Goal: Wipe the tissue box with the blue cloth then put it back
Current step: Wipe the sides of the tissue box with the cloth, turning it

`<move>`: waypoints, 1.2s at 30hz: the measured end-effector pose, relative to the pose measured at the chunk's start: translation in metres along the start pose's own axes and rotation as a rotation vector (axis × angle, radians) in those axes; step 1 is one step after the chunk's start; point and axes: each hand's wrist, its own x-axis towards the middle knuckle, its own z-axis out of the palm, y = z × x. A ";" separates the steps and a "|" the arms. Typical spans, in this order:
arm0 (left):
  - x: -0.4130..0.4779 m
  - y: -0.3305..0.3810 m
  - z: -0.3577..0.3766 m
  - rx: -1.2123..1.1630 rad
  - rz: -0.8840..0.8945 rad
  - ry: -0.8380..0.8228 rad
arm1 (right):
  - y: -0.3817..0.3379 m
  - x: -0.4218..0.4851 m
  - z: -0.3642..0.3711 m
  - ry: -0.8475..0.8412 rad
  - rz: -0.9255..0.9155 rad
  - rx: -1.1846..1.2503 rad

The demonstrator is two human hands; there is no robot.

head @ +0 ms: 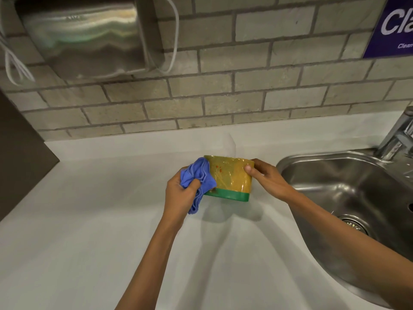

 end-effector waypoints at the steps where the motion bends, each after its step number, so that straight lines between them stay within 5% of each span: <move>1: 0.000 0.002 0.003 0.020 0.020 0.007 | 0.000 0.001 0.000 0.002 -0.003 0.015; 13: -0.002 0.008 0.025 0.323 0.142 0.122 | -0.015 0.008 0.005 -0.011 0.030 0.089; 17: -0.004 0.008 0.037 0.613 0.305 0.197 | -0.016 0.008 -0.001 -0.083 0.038 0.102; 24: -0.032 0.004 0.064 1.005 0.593 -0.009 | -0.023 0.008 -0.007 -0.121 0.043 0.160; 31: -0.023 0.002 0.049 0.897 0.464 0.088 | -0.024 0.008 -0.011 -0.174 0.100 0.164; 36: -0.027 0.004 0.065 1.010 0.694 -0.065 | -0.022 0.010 -0.018 -0.185 0.112 0.180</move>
